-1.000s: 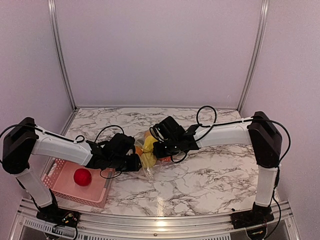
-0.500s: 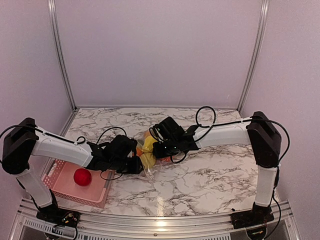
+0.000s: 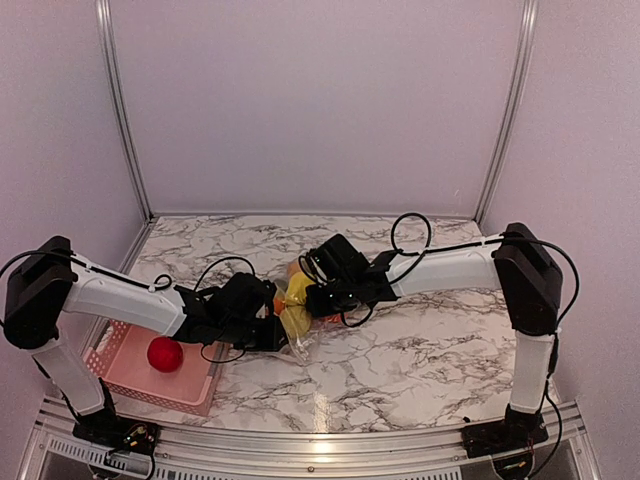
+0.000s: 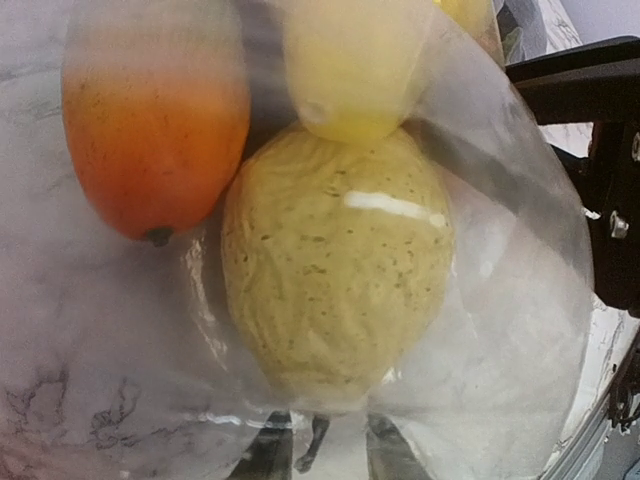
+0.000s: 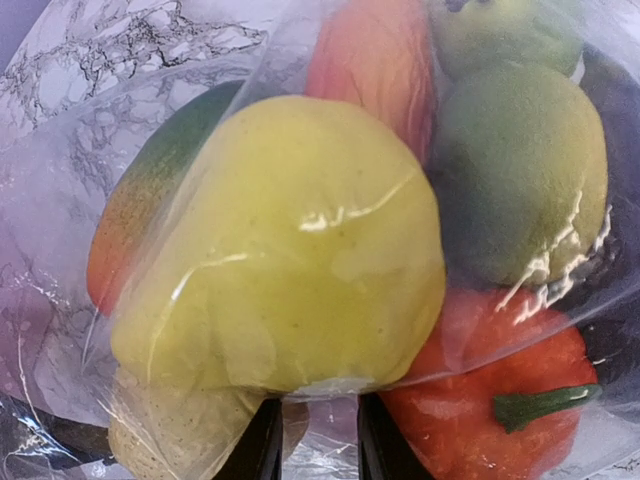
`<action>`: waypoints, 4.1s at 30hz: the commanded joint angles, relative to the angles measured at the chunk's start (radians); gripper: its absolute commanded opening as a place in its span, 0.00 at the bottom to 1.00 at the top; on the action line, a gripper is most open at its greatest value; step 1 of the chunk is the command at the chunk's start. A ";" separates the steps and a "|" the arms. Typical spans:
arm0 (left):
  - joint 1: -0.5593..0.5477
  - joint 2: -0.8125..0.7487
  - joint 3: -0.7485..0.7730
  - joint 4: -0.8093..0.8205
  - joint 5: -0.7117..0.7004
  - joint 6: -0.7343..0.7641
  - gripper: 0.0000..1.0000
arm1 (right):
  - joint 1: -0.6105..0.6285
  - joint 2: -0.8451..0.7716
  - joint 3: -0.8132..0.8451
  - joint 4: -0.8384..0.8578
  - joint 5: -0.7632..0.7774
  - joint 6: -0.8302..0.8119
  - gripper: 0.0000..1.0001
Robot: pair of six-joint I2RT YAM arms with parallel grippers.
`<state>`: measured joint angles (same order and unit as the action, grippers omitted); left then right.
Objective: Open the zip-top bag and remove the fake food
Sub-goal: Pick up the fake fruit from the zipper food storage bag, then place the fake fruit in the bin.
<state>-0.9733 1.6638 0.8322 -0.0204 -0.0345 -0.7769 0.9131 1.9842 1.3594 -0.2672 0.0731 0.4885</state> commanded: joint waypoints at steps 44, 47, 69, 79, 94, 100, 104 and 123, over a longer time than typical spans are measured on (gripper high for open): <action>-0.024 -0.386 0.062 -0.509 0.028 -0.047 0.00 | -0.076 -0.076 -0.159 0.125 -0.011 -0.007 0.25; -0.024 -0.444 0.057 -0.560 0.024 -0.067 0.00 | -0.073 -0.097 -0.163 0.127 -0.016 -0.008 0.25; -0.022 -0.753 -0.059 -0.877 -0.138 -0.349 0.00 | -0.065 -0.151 -0.167 0.134 -0.021 -0.013 0.25; -0.020 -0.796 -0.201 -0.878 -0.181 -0.474 0.00 | -0.060 -0.184 -0.163 0.131 -0.018 -0.024 0.25; 0.215 -0.716 -0.252 -0.794 -0.248 -0.351 0.00 | -0.051 -0.191 -0.155 0.129 -0.024 -0.027 0.26; 0.293 -0.664 -0.241 -0.729 -0.234 -0.270 0.00 | -0.049 -0.197 -0.157 0.124 -0.022 -0.029 0.26; 0.294 -0.663 -0.226 -0.730 -0.240 -0.252 0.18 | -0.045 -0.198 -0.149 0.112 -0.015 -0.037 0.26; 0.280 -0.781 -0.075 -0.792 -0.172 -0.105 0.59 | -0.030 -0.159 -0.032 0.022 0.037 -0.067 0.27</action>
<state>-0.6861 0.8822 0.7132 -0.7849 -0.2420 -0.9413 0.8753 1.8153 1.2640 -0.2024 0.0837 0.4397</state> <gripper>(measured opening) 0.590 0.269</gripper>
